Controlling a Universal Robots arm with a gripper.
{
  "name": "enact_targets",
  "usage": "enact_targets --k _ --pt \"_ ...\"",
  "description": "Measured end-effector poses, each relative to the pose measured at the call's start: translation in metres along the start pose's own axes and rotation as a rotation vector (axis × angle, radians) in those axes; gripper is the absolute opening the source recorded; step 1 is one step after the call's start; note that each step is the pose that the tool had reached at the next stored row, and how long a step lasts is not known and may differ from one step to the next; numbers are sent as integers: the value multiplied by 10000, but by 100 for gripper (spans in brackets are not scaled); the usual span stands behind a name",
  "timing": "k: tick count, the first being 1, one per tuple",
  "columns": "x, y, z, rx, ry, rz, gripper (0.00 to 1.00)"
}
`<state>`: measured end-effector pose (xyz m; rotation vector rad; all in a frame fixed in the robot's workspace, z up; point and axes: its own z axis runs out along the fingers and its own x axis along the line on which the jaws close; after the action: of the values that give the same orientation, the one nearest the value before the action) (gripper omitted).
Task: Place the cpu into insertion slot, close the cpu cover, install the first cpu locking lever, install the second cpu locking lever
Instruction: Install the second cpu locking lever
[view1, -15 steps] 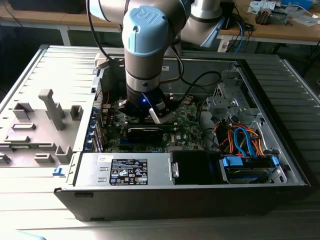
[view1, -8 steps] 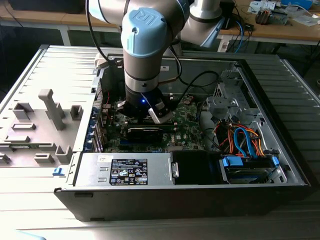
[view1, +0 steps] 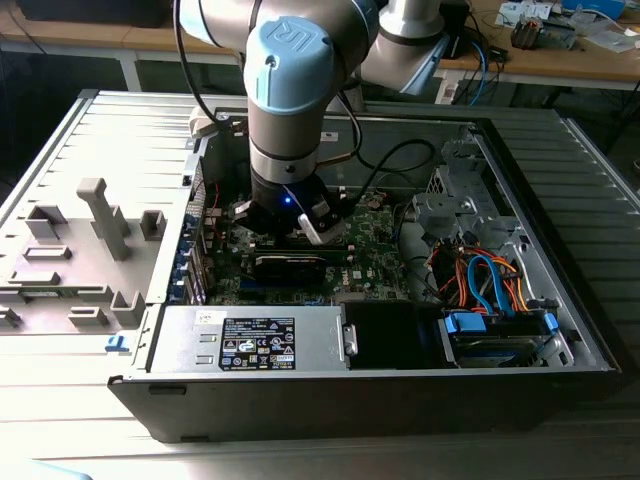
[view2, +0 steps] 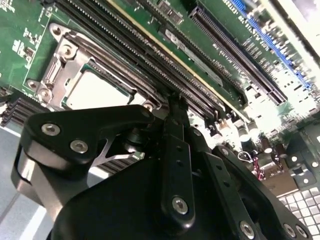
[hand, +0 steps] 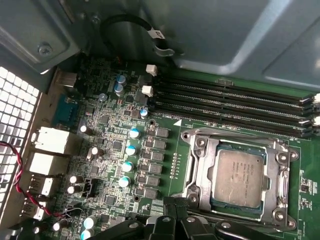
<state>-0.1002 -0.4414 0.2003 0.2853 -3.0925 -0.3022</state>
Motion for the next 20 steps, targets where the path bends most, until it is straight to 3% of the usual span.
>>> enact_targets --k 4,6,7,10,12,17,20 --pt "1 2 12 42 6 -8 11" --pt "7 5 4 119 -4 -11 11" --pt "9 7 -23 182 -3 -11 11" --pt "5 28 -124 225 9 -10 11" --pt "-18 30 -133 273 20 -7 11" --pt "-179 20 -135 291 127 15 11" --pt "-312 11 -133 272 225 33 11"
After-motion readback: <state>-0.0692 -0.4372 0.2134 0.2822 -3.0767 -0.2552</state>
